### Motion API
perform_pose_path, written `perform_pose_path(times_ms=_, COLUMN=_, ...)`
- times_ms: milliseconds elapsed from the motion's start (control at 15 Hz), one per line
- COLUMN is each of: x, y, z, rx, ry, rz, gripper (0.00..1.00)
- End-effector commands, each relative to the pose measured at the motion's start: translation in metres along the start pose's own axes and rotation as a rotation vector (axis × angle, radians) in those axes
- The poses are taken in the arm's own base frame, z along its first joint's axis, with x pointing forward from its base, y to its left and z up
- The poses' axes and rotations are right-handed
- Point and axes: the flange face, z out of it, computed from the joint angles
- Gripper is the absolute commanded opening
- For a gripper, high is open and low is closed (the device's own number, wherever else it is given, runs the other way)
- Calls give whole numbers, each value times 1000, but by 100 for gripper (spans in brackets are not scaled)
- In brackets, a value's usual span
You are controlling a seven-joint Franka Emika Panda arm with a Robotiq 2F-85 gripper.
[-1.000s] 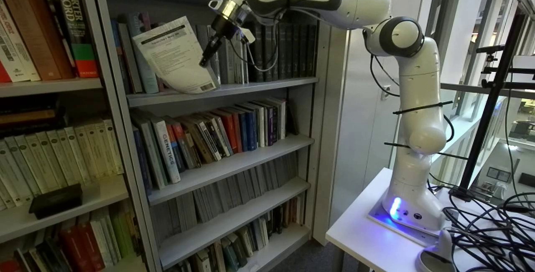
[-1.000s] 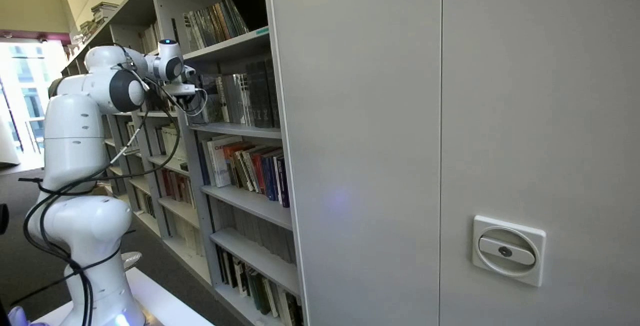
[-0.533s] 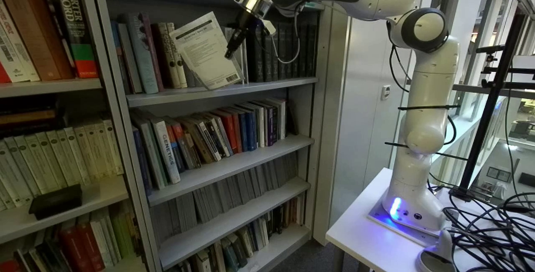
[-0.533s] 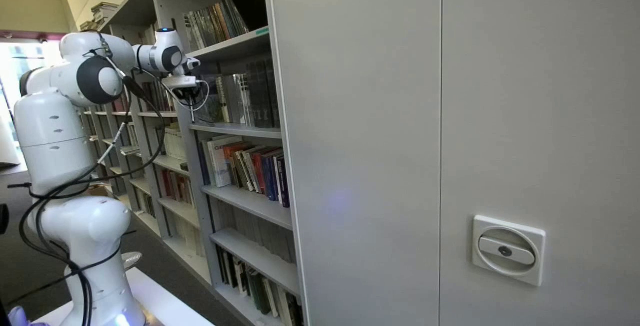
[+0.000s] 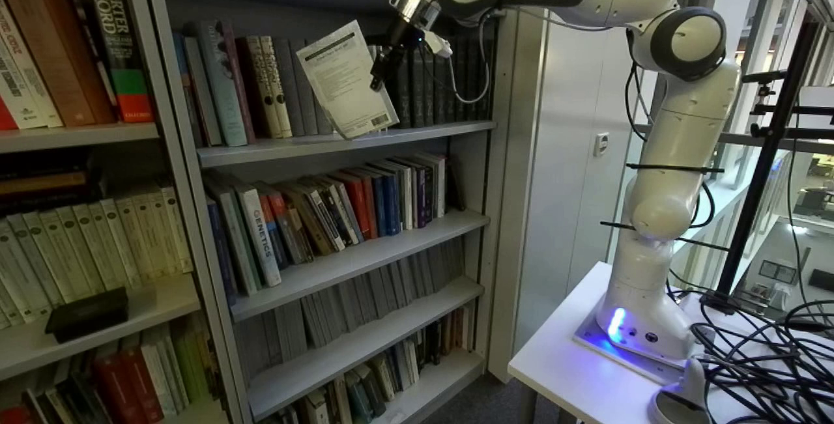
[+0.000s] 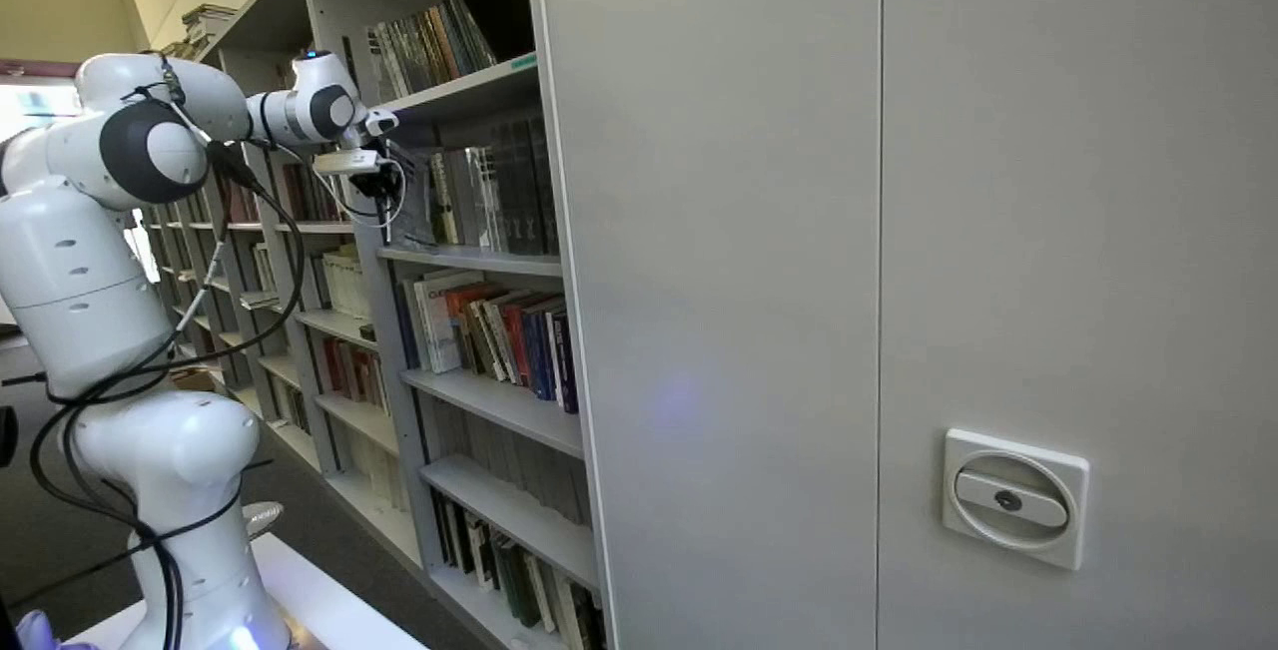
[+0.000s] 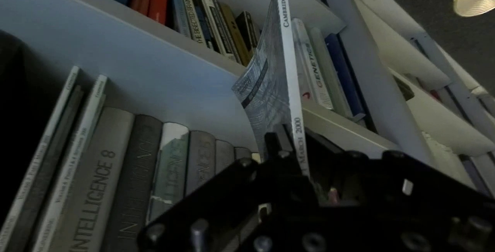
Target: Move the thin white book to the left of the black book
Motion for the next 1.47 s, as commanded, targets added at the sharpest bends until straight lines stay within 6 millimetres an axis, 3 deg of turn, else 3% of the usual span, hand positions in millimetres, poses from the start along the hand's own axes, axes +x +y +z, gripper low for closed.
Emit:
perform_pose_path(times_ms=0, x=-15, y=5, z=-18, rx=-138, ry=72, rz=103, gripper=3)
perform_pose_path(times_ms=333, x=-16, y=6, z=-31, rx=-281, ry=84, rz=102, gripper=3)
perform_pose_path(times_ms=467, x=-12, y=-3, z=-30, rx=-198, ry=103, rz=15, gripper=3)
perform_pose_path(times_ms=533, x=-9, y=2, z=-18, rx=-229, ry=59, rz=72, gripper=12)
perform_pose_path(times_ms=867, x=-9, y=-5, z=-19, rx=-209, ry=64, rz=35, gripper=12)
perform_pose_path(times_ms=933, x=-9, y=-5, z=-19, rx=-209, ry=64, rz=35, gripper=3)
perform_pose_path(times_ms=1133, x=-12, y=16, z=-23, rx=-288, ry=54, rz=116, gripper=3)
perform_pose_path(times_ms=1400, x=-27, y=55, z=-48, rx=-406, ry=61, rz=300, gripper=3)
